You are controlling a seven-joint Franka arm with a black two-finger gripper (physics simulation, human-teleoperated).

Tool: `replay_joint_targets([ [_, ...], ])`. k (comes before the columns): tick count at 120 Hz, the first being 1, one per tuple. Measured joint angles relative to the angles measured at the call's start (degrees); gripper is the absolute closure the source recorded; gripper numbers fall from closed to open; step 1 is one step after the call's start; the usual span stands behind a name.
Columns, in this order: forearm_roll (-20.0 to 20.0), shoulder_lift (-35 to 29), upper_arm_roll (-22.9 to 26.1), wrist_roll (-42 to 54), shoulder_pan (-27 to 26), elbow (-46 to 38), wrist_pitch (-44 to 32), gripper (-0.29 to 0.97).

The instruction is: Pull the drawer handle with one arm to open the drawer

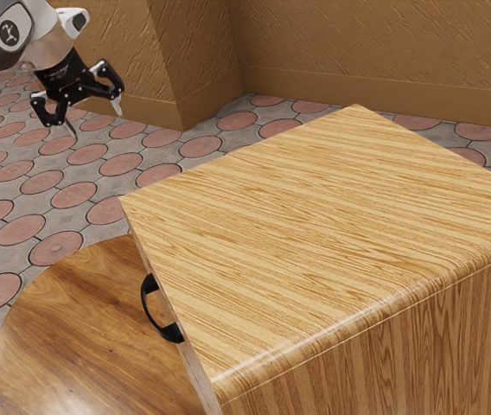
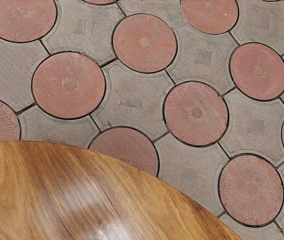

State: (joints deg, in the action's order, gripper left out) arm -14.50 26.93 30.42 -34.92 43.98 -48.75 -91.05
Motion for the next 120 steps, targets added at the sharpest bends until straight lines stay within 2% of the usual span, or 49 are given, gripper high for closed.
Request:
replay_joint_targets([
  [49, -0.22, -0.75, 0.14, -5.92, -0.17, 0.56, -0.01, 0.0],
  [54, -0.19, -2.11, 0.27, -6.57, -0.05, 0.64, 0.27, 0.0],
  [62, 0.16, -11.59, 0.21, -7.51, 0.36, 0.52, 0.33, 0.0],
  [70, 1.72, -15.02, 0.22, -8.35, 0.59, 0.19, 0.55, 0.0],
  [96, 5.17, -16.33, 0.4, -10.55, 0.85, -1.42, 2.61, 0.0],
  [120, 6.38, -16.12, 0.18, -11.96, 1.19, -2.04, 3.99, 0.0],
])
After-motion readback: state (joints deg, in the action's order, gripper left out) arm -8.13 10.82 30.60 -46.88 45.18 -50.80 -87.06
